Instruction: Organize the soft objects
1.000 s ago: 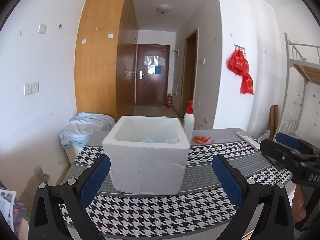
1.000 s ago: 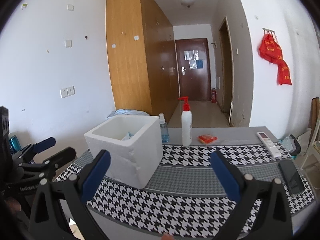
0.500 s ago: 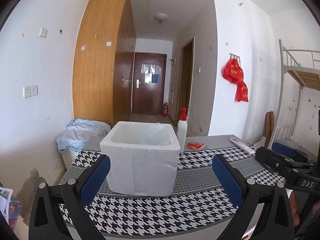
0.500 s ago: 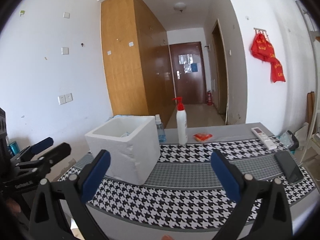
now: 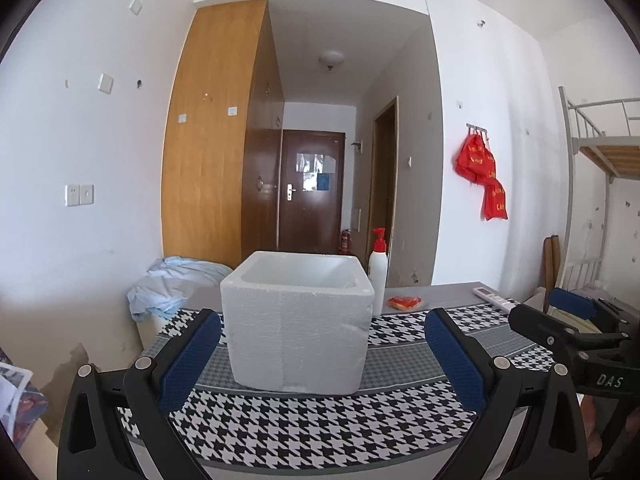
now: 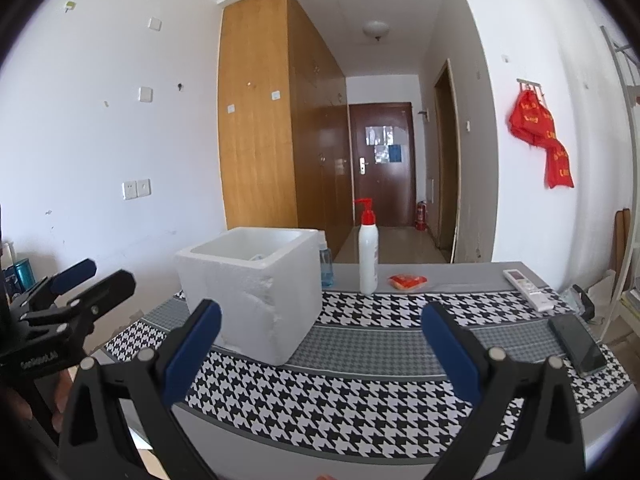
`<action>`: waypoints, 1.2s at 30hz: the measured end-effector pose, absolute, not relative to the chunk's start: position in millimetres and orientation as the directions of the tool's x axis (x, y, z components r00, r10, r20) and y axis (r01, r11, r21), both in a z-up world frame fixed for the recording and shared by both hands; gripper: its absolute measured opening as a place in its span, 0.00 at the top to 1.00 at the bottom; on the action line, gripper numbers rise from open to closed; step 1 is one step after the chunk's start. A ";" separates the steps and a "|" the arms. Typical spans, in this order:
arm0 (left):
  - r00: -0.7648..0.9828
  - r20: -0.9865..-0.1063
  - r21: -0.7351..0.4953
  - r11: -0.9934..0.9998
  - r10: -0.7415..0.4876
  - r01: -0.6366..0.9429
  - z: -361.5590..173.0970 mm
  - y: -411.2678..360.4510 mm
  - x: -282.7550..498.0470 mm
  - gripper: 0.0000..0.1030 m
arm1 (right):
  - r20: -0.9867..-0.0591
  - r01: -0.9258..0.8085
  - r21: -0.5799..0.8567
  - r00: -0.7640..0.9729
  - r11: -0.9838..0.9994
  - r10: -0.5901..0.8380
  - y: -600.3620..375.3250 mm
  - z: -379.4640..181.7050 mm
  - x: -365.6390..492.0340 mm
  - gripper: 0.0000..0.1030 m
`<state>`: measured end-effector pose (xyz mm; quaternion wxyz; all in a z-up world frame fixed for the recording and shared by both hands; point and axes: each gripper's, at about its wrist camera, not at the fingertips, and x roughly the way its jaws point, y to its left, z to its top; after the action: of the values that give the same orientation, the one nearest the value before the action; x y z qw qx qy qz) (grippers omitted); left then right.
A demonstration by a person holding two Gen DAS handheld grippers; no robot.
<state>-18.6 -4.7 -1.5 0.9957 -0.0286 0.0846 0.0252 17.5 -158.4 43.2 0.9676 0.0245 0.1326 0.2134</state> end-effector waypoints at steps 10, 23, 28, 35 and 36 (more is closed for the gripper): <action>0.981 -0.180 -0.040 0.996 0.074 -0.083 -12.5 -5.9 -21.1 0.01 | -0.259 -0.417 0.124 0.862 0.900 0.435 -159.1 31.3 16.6 0.02; 0.975 -0.198 -0.039 0.993 0.102 -0.112 -25.3 -2.8 -24.4 0.01 | -0.238 -0.430 0.124 0.862 0.894 0.448 -160.3 18.6 10.0 0.02; 0.973 -0.205 -0.039 0.993 0.105 -0.115 -25.8 -1.5 -25.3 0.01 | -0.250 -0.439 0.131 0.853 0.889 0.458 -158.4 16.7 10.9 0.02; 0.969 -0.219 -0.032 0.992 0.112 -0.122 -29.6 0.7 -25.6 0.01 | -0.262 -0.448 0.126 0.845 0.885 0.466 -152.1 13.4 11.9 0.02; 0.969 -0.219 -0.035 0.992 0.113 -0.124 -30.2 1.7 -25.5 0.01 | -0.264 -0.449 0.127 0.844 0.884 0.467 -151.4 13.3 12.5 0.02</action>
<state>-25.5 1.7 -30.2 0.9920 -0.0242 0.1090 0.0597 12.5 -151.4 13.3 0.9597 0.0302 0.1451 0.2386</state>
